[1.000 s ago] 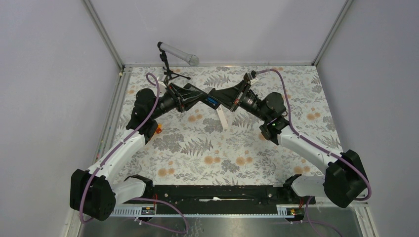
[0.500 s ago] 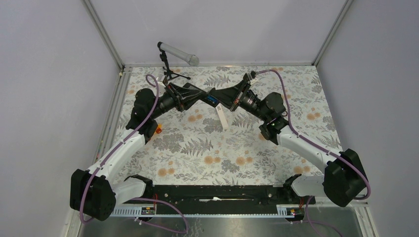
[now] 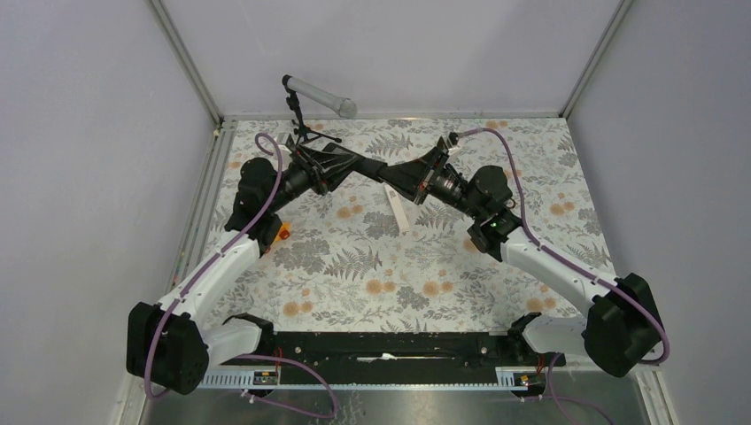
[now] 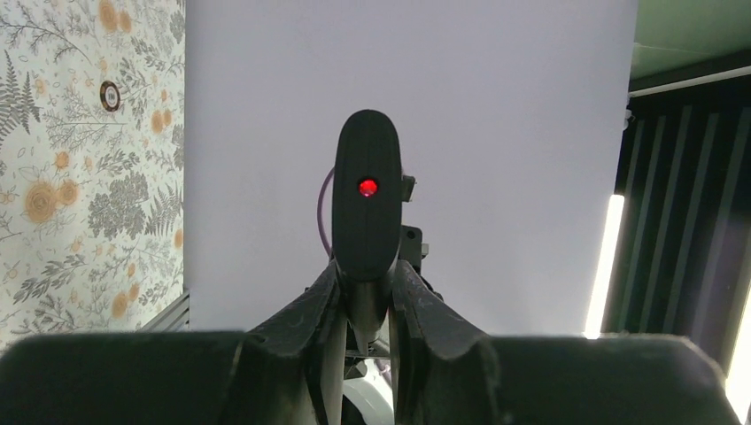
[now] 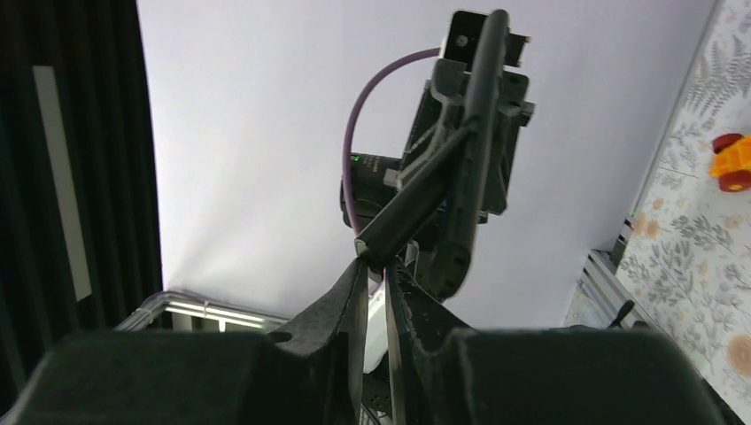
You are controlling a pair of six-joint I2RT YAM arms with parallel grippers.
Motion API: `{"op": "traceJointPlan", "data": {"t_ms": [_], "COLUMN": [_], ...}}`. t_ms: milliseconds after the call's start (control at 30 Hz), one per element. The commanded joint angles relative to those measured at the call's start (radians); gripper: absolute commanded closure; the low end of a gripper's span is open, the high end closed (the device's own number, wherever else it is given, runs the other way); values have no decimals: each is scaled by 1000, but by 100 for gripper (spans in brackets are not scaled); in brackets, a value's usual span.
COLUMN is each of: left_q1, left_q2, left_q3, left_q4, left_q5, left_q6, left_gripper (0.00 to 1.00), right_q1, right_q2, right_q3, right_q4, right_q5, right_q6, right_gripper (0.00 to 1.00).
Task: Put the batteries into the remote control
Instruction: Load the battery cover into the remote control.
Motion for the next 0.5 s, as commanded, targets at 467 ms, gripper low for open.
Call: {"op": "traceJointPlan", "data": {"t_ms": [467], "left_q1": [-6], "left_q2": [-18], "left_q3": [22], "left_q4": [150], "left_q5": [25], "left_q6": [-27], "left_gripper": [100], "right_q1": [-25], "right_q2": [-59], "right_q3": [4], "right_q4": [-253], "right_q5": [20], "right_q6": [-50], "right_gripper": [79]}}
